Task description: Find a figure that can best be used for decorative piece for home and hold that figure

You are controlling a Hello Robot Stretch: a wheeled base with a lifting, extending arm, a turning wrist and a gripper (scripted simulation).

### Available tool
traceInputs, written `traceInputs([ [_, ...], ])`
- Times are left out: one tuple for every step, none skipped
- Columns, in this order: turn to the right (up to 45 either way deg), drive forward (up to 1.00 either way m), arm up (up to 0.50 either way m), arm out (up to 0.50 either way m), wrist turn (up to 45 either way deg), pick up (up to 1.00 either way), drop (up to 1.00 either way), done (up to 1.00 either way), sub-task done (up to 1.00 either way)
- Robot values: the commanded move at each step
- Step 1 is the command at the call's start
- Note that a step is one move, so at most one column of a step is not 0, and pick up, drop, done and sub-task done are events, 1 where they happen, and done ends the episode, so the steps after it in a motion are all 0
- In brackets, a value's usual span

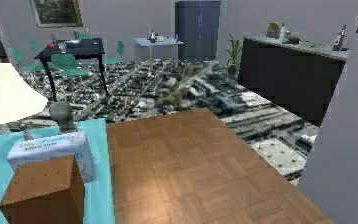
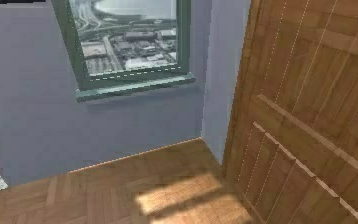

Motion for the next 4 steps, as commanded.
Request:
traceInputs([
  [21.0,0.00,0.00,0.00,0.0,0.00,0.00,0.00,0.00],
  [0.0,0.55,0.00,0.00,0.0,0.00,0.00,0.00,0.00],
  [-39.0,0.00,0.00,0.00,0.0,0.00,0.00,0.00,0.00],
  [0.0,1.00,0.00,0.00,0.0,0.00,0.00,0.00,0.00],
])
